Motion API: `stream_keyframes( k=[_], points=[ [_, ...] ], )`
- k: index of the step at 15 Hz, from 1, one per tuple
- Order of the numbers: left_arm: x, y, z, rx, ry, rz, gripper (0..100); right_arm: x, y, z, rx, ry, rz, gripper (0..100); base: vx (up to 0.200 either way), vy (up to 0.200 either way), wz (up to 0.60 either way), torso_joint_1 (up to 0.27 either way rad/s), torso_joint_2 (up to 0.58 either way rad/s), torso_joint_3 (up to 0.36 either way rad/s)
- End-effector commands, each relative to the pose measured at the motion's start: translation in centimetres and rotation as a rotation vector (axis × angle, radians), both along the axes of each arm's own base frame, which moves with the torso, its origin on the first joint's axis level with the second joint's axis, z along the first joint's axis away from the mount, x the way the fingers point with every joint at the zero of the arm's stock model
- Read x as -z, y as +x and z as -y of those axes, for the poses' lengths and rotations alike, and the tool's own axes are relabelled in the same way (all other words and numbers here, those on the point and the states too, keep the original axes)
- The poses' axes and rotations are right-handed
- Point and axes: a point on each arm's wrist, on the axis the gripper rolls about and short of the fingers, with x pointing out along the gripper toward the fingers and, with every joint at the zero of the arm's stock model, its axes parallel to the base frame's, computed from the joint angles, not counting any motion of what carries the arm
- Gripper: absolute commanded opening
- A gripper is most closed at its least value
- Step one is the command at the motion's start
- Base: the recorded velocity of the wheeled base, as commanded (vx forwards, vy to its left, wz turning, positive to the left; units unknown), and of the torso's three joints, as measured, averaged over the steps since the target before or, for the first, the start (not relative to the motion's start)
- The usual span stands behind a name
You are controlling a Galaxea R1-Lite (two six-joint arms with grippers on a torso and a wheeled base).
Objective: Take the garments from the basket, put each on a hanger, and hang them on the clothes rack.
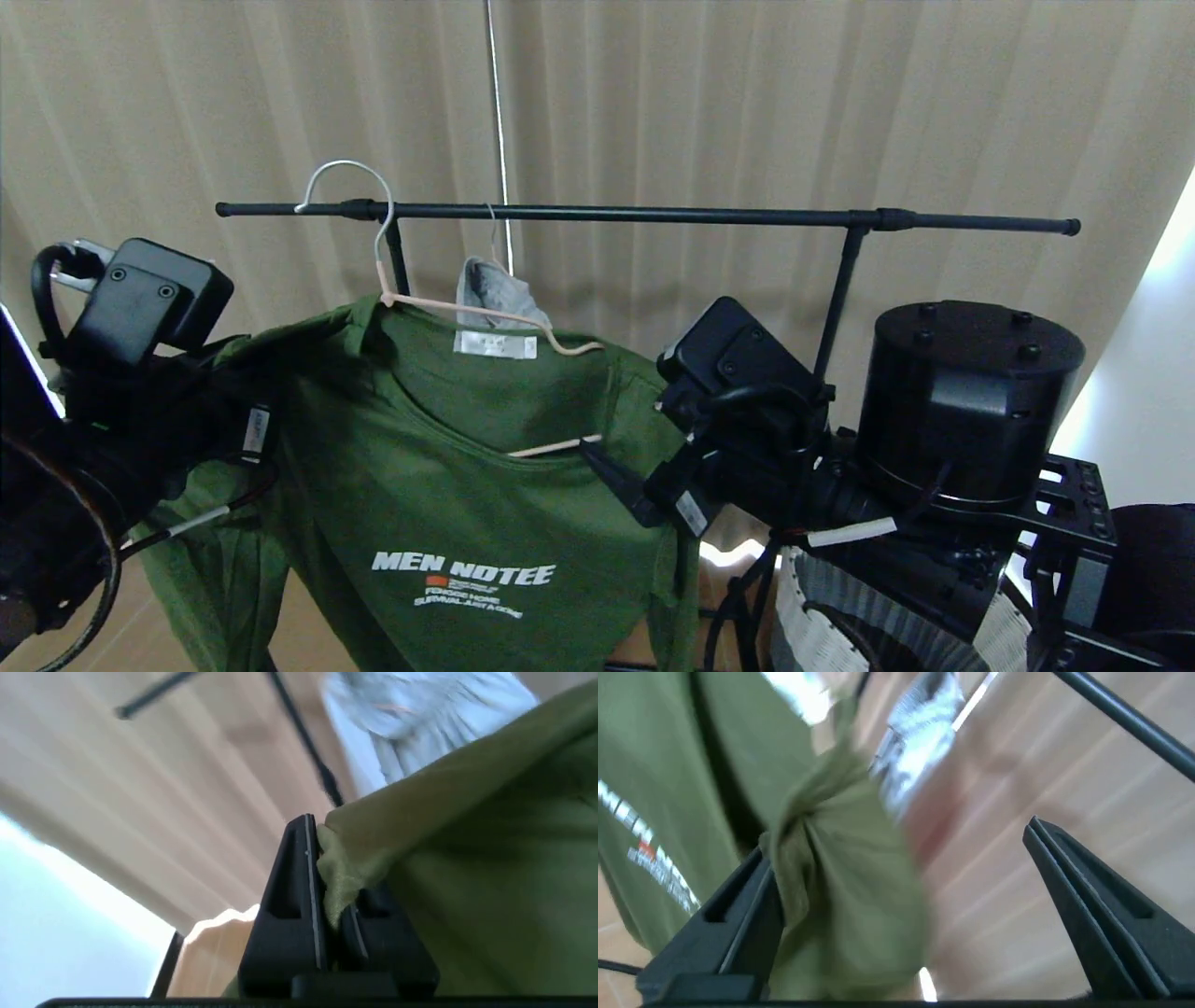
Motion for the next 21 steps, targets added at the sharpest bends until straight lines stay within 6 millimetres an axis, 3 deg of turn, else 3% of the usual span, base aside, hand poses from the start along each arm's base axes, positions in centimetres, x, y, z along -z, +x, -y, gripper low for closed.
stream_keyframes(
  k=[1, 5, 8, 12, 21],
  points=[
    [0.3, 0.9, 0.2, -0.022, 0.000, 0.003, 0, 0.0, -0.1, -0.2, -0.006, 0.001, 0.001, 100, 0.000, 0.000, 0.00, 0.000, 0.00, 0.000],
    [0.7, 0.5, 0.8, 0.024, 0.001, -0.006, 0, -0.5, 0.1, -0.4, -0.003, 0.015, 0.015, 100, 0.000, 0.000, 0.00, 0.000, 0.00, 0.000],
    [0.7, -0.2, 2.1, 0.093, 0.001, -0.002, 0, -1.8, 1.9, -1.2, 0.019, 0.024, 0.071, 100, 0.000, 0.000, 0.00, 0.000, 0.00, 0.000],
    [0.9, -0.8, 2.5, 0.129, 0.006, -0.006, 0, -1.7, 4.5, -2.0, 0.065, 0.011, 0.104, 100, 0.000, 0.000, 0.00, 0.000, 0.00, 0.000],
    [0.9, -1.7, 3.3, 0.184, 0.007, -0.002, 0, -1.0, 5.4, -3.0, 0.064, -0.009, 0.109, 100, 0.000, 0.000, 0.00, 0.000, 0.00, 0.000]
  ],
)
